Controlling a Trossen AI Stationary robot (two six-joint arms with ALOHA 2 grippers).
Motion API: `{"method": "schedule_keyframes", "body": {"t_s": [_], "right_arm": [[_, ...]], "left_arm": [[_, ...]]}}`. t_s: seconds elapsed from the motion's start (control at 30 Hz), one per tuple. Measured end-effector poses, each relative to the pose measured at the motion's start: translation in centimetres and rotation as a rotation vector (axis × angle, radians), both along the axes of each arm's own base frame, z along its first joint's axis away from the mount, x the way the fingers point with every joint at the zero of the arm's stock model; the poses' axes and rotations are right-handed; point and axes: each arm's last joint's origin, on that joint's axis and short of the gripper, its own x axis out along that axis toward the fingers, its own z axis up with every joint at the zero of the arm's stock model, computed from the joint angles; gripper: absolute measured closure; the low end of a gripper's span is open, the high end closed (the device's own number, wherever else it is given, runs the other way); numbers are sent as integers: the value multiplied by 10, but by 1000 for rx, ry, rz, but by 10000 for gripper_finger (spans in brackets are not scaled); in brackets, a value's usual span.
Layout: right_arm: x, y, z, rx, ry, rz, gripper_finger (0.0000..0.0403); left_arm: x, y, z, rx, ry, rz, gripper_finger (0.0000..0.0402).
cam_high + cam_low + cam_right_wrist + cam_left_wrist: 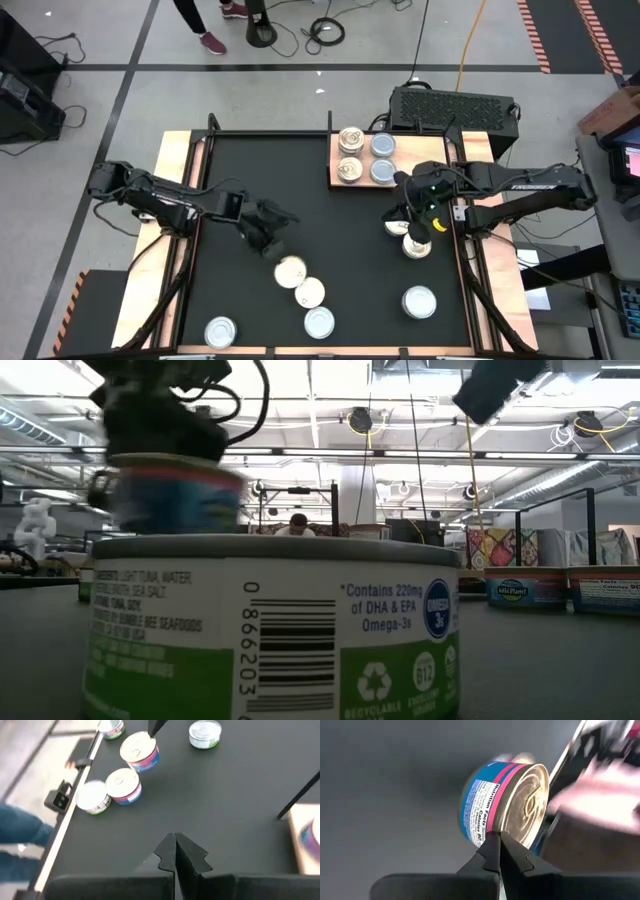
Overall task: Stack canned seafood by type on shelf
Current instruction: Stack the blue pink tuna can on top of the other blue pink tuna can on the shelf
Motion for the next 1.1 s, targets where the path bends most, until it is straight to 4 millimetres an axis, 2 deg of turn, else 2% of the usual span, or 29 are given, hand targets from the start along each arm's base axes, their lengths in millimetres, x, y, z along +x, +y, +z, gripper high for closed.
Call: {"method": "schedule_keyframes", "body": {"t_s": [0.17,0.3,0.8,0.87,1.0,1.1], "right_arm": [[-8,-1,-23,127,-31,-139,403],[-7,-2,-36,210,-44,-263,403],[20,-4,-68,233,55,-332,403],[23,-3,-72,242,81,-335,403],[25,0,-75,245,96,-325,403],[25,1,-75,243,93,-317,403]], "left_arm": [[13,13,10,-6,-95,249,402],[16,21,10,24,-105,339,402],[34,42,-34,123,-2,382,402],[36,45,-29,136,-60,370,400],[37,51,-7,158,-197,367,387],[31,57,6,198,-219,388,377]]}}
